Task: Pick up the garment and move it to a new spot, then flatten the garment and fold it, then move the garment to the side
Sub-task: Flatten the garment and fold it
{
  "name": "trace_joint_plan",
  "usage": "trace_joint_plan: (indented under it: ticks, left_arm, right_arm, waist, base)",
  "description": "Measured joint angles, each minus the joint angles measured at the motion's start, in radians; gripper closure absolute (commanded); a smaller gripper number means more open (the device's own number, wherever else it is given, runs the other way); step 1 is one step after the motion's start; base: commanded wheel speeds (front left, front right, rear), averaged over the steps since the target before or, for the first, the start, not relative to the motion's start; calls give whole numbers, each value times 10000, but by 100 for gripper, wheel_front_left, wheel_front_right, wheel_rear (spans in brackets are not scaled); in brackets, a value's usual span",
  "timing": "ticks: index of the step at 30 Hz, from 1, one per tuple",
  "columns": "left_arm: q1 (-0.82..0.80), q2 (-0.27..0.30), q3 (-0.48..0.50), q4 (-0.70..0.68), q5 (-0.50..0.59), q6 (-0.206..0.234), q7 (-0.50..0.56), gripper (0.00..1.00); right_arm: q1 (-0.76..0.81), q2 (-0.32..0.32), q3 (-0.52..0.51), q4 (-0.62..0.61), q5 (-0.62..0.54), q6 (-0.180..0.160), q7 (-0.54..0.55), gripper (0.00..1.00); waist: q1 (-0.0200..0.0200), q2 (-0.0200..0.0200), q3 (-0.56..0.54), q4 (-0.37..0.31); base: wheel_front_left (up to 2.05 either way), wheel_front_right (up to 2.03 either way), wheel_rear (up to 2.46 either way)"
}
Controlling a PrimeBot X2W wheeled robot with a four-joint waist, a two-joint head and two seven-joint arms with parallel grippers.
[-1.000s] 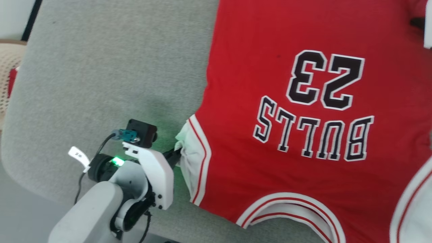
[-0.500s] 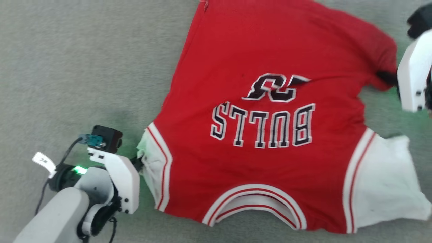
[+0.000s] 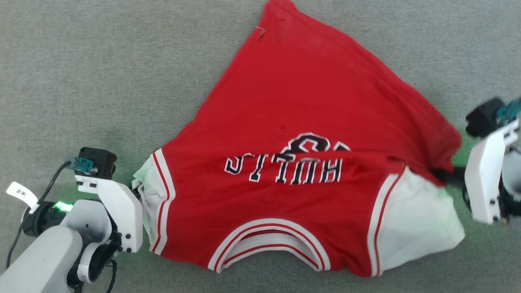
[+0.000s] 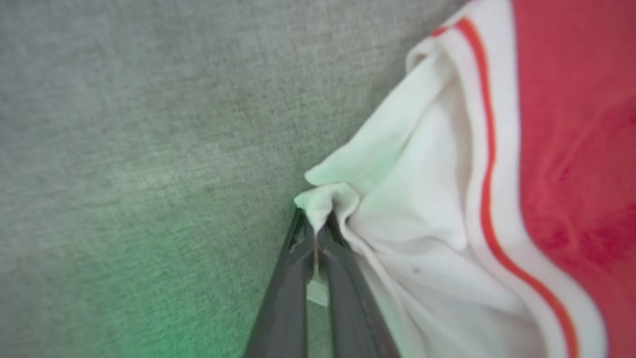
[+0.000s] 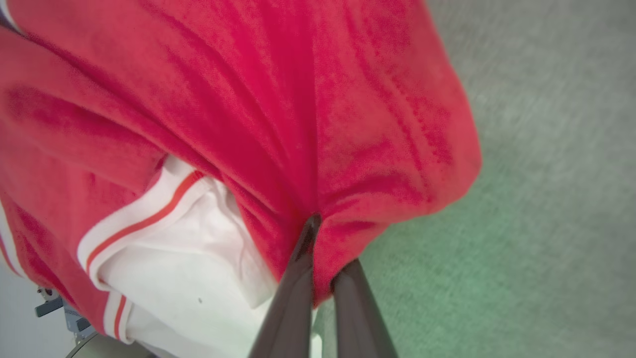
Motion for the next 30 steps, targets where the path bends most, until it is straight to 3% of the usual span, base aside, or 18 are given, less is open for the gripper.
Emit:
trace_joint_plan:
  ticks: [5, 10, 11, 12, 20, 25, 30]
  left_arm:
    - [-19, 63, 75, -190, 2, 105, 19, 100]
    - [-130, 77, 100, -236, 17, 105, 17, 100]
    - [-158, 77, 98, -232, 17, 104, 10, 100]
    - [-174, 75, 100, -228, 17, 102, -4, 100]
    - [-228, -27, 100, -146, 17, 81, -186, 100]
    - [-214, -94, 113, -174, -8, 107, -345, 100]
    - [-211, -249, 92, -207, -38, 105, -435, 100]
  right_arm:
    - [1392, 186, -675, -656, -199, 0, 190, 100]
    - [1900, 849, -1237, -525, -775, 2, -144, 100]
    - [1924, 963, -1264, -483, -913, 2, -219, 76]
    - [1943, 1055, -1319, -422, -1005, 19, -326, 0]
    - [2410, 1390, -2017, -1051, -1394, 52, -709, 0]
    - [2914, 1327, -3390, -2387, -1810, -4, -899, 0]
    - [3060, 1697, -4178, -3661, -2240, -4, -980, 0]
  waist:
    - [0, 0, 27, -169]
    - [0, 0, 102, -201]
    - [0, 0, 107, -203]
    - [0, 0, 107, -208]
    - [0, -1, -57, -217]
    - [1, -1, -198, -200]
    - [0, -1, -261, -65]
  base:
    - [0, 0, 0]
    - [0, 0, 0]
    - [0, 0, 0]
    - [0, 0, 0]
    - [0, 0, 0]
    - [0, 0, 0]
    - [0, 0, 0]
